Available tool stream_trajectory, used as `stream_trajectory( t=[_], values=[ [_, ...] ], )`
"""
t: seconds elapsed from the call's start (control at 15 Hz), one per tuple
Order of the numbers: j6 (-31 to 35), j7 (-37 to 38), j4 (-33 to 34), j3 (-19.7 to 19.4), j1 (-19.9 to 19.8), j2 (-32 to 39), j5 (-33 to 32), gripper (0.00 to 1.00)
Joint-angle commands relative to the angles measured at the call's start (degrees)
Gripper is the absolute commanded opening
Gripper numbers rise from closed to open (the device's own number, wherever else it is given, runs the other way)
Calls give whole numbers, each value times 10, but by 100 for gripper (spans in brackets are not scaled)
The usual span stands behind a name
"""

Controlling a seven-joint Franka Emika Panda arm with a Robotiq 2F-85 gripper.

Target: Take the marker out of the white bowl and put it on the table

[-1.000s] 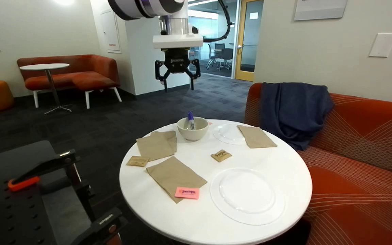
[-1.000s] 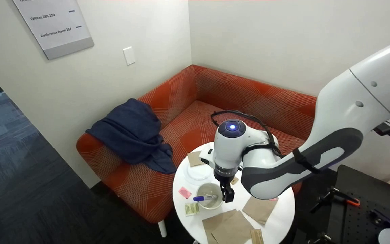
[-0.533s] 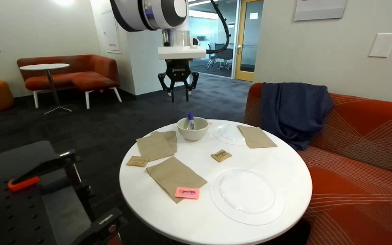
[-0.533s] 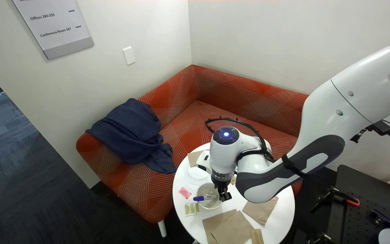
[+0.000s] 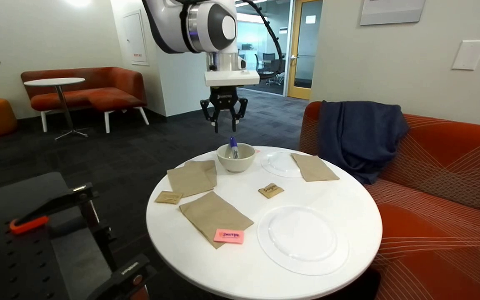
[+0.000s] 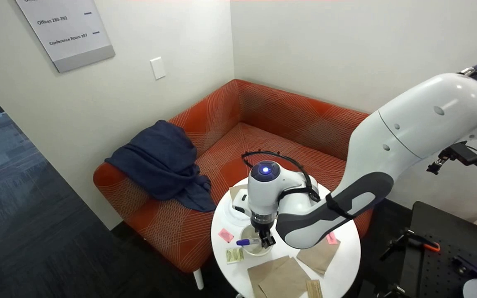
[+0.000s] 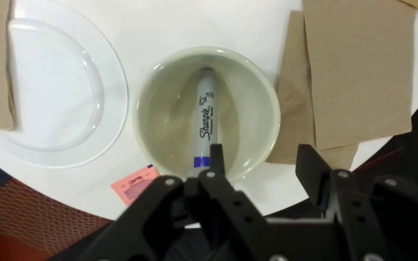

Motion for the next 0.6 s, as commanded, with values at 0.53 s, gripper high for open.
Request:
stream_trajectory(
  t=[0.53],
  values=[
    [-36,-69,123,19,-28,102,2,56]
  ],
)
